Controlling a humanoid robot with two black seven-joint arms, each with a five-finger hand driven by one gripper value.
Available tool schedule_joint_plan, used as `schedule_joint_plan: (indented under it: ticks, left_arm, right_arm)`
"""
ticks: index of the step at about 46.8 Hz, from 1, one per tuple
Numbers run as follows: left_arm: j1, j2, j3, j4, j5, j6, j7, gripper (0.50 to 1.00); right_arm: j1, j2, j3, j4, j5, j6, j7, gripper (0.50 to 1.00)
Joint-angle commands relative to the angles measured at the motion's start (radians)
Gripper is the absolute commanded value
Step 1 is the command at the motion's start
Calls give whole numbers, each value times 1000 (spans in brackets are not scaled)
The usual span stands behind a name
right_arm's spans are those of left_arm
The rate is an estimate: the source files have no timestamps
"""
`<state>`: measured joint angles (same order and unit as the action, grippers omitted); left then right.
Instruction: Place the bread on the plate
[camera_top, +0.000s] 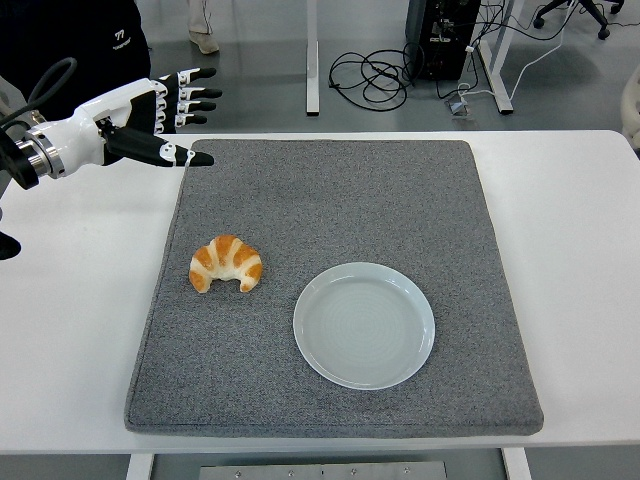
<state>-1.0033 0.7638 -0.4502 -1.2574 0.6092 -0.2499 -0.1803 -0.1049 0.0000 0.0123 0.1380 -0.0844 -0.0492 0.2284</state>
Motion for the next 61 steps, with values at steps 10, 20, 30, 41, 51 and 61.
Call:
schedule_joint_plan:
  ticks: [10,20,30,41,51,61]
  left_arm:
    - [43,95,15,-57,144,0,-76,943]
    - [109,144,4,-100,303,1,-111,937]
    - [158,143,11,-103,414,72,-136,913]
    - [247,85,16,-102,540,216,-174,913]
    - [276,46,16,-80,541,268,-199,913]
    - [292,-6,18,-21,544,308,-220,911]
  right_arm:
    - [1,0,0,0,0,0,0,1000]
    - [-1,0,0,0,0,0,0,1000]
    - [-1,0,0,0,0,0,0,1000]
    - [1,0,0,0,0,0,0,1000]
    - [-1,0,0,0,0,0,0,1000]
    - [-1,0,0,0,0,-1,0,1000]
